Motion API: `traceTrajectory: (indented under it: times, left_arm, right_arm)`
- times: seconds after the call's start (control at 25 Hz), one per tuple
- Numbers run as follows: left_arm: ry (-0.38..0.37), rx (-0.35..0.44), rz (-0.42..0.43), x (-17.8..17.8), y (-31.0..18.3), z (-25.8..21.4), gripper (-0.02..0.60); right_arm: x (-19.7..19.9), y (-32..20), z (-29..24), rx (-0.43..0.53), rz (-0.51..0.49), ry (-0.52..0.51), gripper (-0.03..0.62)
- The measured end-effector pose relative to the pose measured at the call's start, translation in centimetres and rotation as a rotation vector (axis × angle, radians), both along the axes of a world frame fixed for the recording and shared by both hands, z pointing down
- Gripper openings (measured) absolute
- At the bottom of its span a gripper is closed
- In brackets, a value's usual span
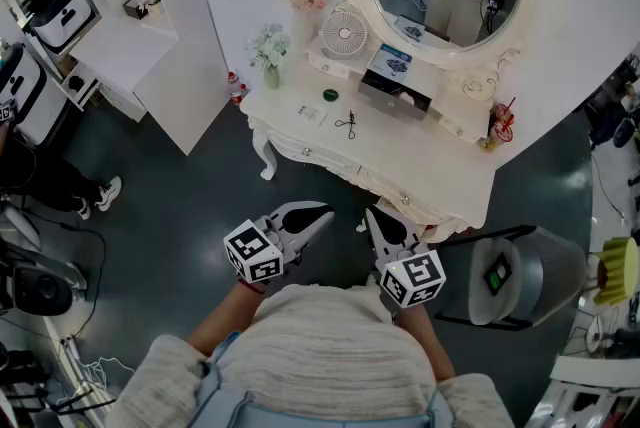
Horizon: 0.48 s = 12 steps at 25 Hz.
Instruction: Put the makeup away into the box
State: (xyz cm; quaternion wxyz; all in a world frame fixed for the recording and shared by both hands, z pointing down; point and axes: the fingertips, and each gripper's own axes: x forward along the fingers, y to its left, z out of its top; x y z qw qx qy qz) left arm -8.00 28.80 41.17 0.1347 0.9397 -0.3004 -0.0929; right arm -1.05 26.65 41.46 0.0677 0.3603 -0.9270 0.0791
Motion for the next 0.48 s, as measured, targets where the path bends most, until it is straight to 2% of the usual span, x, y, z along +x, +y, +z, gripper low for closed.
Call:
traceTrajectory:
  times: [0.36,0.48]
  left_arm:
    - [0.003,-0.003,-0.002,0.28,-0.03,0.27,0.017]
    - [0.004,-0.003,-0.004,0.32,-0.08,0.22,0.015]
  right_arm:
    - [0.23,0.13,0.19,0.000,0.001,-0.004,0.008]
    - [0.27,0.11,-0.14,0.005,-0.003,-0.033,0.008]
